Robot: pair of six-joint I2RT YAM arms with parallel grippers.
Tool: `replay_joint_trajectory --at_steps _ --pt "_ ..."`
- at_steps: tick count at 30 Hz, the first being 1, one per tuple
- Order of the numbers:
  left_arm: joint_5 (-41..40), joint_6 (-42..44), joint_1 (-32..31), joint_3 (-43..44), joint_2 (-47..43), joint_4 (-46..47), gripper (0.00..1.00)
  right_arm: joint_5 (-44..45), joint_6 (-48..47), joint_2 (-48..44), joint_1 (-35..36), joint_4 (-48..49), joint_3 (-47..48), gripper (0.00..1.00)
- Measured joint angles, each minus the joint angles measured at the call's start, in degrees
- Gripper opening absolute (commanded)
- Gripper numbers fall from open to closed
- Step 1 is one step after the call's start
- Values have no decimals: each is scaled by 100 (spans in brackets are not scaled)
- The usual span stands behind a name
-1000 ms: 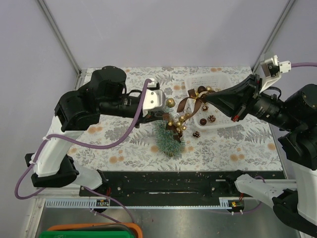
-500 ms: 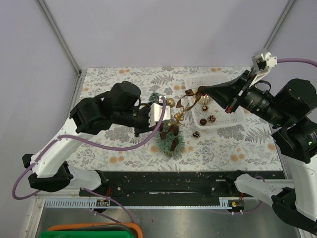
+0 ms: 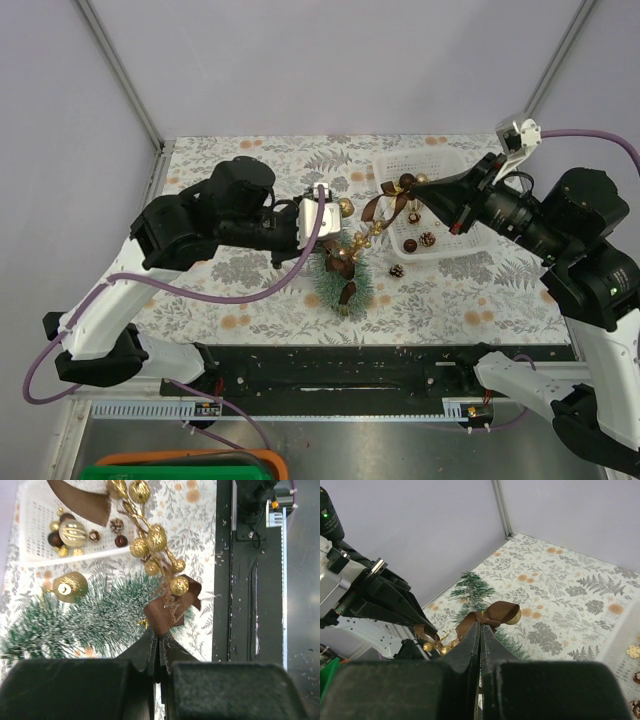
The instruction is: Decorate the small christmas tree
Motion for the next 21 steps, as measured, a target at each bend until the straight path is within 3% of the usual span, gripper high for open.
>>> replay_joint_trajectory --at_steps 10,21 --pt "-219 4 0 -761 -83 7 0 385 -109 107 0 251 -750 0" --pt "-1119 48 0 -1272 -455 131 0 649 -125 415 -2 673 -1556 0"
